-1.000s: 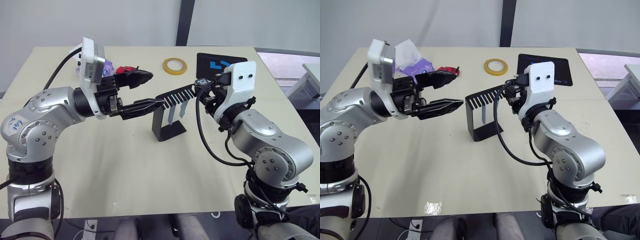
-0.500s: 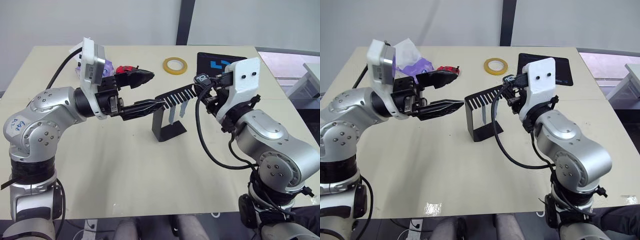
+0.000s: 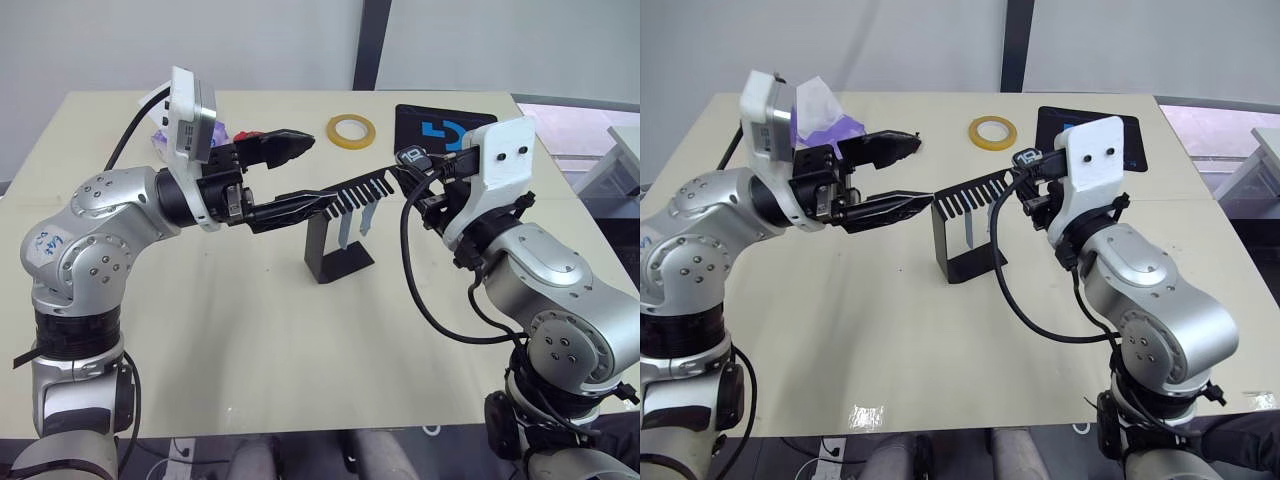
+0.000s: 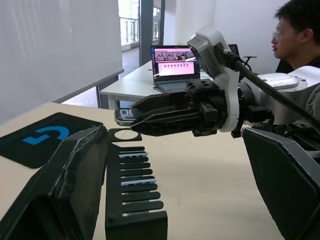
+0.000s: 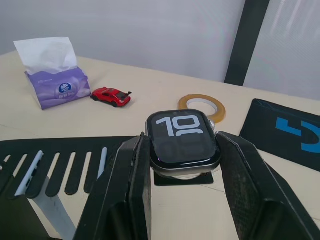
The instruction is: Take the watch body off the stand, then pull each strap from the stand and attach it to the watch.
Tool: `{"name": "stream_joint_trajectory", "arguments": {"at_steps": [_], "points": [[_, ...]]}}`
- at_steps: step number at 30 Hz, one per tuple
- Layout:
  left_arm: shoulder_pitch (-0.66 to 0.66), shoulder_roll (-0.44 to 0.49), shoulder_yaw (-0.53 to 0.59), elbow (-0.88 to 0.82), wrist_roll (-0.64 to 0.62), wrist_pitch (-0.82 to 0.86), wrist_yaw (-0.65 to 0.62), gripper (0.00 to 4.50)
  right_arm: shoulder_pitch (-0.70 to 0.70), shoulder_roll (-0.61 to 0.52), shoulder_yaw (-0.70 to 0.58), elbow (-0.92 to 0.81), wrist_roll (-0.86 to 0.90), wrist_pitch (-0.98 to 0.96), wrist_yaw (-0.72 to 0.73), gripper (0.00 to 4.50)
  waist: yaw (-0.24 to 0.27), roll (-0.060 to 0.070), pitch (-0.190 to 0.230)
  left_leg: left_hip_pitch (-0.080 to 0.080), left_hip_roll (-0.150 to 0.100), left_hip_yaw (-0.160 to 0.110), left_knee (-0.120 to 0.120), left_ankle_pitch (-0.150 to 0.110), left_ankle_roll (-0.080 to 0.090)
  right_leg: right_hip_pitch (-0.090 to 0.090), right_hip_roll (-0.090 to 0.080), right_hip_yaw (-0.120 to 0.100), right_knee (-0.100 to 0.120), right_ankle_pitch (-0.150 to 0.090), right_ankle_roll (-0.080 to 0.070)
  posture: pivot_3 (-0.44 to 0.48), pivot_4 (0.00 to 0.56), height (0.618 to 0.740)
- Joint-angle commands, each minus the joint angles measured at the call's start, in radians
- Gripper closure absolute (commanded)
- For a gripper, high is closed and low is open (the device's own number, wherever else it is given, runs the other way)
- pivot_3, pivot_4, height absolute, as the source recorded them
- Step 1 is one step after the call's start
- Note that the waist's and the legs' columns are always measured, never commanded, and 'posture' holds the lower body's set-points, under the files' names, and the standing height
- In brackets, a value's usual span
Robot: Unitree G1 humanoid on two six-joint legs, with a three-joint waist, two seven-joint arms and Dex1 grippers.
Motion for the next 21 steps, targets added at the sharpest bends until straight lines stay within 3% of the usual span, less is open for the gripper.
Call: {"name": "stream_joint_trajectory", "arguments": {"at_steps": [1, 7, 13, 17, 21], "points": [[-0.023, -0.007, 0.008, -0.011, -0.051, 0.016, -0.031, 0.00, 0.034, -0.016, -0.070, -0.099, -0.006, 0.015, -0.003, 2.91, 0.000, 0.000, 0.000, 0.000, 0.000, 0.000, 0.000, 0.000, 0.000, 0.000, 0.000, 0.000, 0.000, 0.000, 0.000, 0.000, 0.150, 0.738], [-0.007, 0.028, -0.001, -0.024, -0.102, 0.052, -0.135, 0.00, 0.194, -0.042, -0.168, -0.226, 0.102, -0.023, -0.004, 2.91, 0.001, 0.000, 0.000, 0.000, 0.000, -0.001, 0.000, 0.000, 0.000, 0.000, 0.000, 0.000, 0.000, 0.000, 0.000, 0.000, 0.150, 0.738], [0.039, 0.070, -0.044, -0.054, -0.089, 0.045, -0.240, 0.00, 0.491, -0.111, -0.237, -0.231, 0.234, -0.202, -0.114, 2.91, 0.002, 0.000, 0.000, 0.001, 0.000, 0.000, -0.001, 0.000, 0.000, 0.001, 0.001, 0.001, 0.000, 0.000, 0.000, 0.000, 0.150, 0.738], [0.063, 0.068, -0.066, -0.081, -0.072, 0.023, -0.265, 0.00, 0.712, -0.144, -0.207, -0.231, 0.221, -0.360, -0.137, 2.91, 0.003, 0.000, 0.000, 0.001, -0.002, 0.000, -0.001, 0.000, 0.000, 0.001, 0.002, 0.001, -0.001, -0.001, 0.001, 0.000, 0.150, 0.738], [0.097, 0.077, -0.094, -0.101, -0.030, -0.016, -0.300, 0.00, 0.914, -0.138, -0.141, -0.231, 0.099, -0.483, -0.102, 2.91, 0.002, 0.000, 0.000, 0.002, -0.003, 0.000, -0.001, 0.001, 0.001, 0.002, 0.002, 0.003, -0.001, -0.001, 0.002, 0.000, 0.150, 0.738]]}}
